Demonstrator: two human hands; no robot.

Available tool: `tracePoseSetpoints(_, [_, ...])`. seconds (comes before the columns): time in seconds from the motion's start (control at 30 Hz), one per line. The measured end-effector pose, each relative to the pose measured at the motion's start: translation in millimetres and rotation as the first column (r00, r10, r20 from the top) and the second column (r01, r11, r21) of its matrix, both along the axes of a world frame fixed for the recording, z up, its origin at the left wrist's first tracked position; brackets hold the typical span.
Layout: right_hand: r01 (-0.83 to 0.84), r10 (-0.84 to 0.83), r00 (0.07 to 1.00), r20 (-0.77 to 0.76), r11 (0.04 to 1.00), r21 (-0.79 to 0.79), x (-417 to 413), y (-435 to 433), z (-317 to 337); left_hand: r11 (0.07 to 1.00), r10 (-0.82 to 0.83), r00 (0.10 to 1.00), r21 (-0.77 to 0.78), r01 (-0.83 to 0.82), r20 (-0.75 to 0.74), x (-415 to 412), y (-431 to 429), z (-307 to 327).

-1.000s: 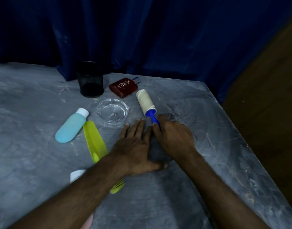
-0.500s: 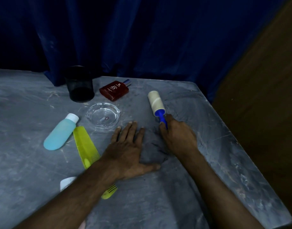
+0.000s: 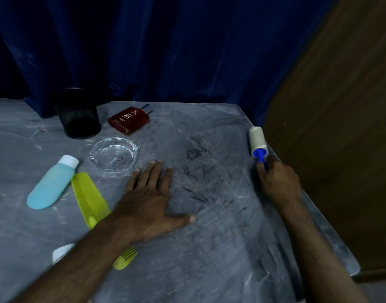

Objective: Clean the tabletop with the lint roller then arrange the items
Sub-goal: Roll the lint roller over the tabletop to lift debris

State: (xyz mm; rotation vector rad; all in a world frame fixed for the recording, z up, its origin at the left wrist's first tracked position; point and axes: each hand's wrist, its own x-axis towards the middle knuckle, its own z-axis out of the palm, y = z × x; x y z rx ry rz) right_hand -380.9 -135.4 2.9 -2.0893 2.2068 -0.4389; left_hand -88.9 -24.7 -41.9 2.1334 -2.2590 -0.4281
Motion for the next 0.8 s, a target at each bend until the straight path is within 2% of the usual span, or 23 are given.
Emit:
tracePoseSetpoints(0.37, [0.146, -0.149, 0.989, 0.018, 0.985, 0.091, -38.7, 4.3, 3.8, 1.000, -0.002, 1.000, -0.017, 0.002, -0.010, 0.9, -0.3, -1.7])
tracePoseSetpoints(0.5, [0.087, -0.084, 0.996, -0.033, 0.992, 0.089, -29.2, 3.8, 7.1, 1.000, -0.007, 1.000, -0.015, 0.007, -0.013, 0.6, 0.4, -2.4])
tracePoseSetpoints(0.8, [-0.136, 0.141, 0.990, -0.031, 0.983, 0.121, 26.3, -0.7, 2.0, 0.999, 0.000, 0.999, -0.034, -0.001, -0.041, -0.1, 0.4, -6.6])
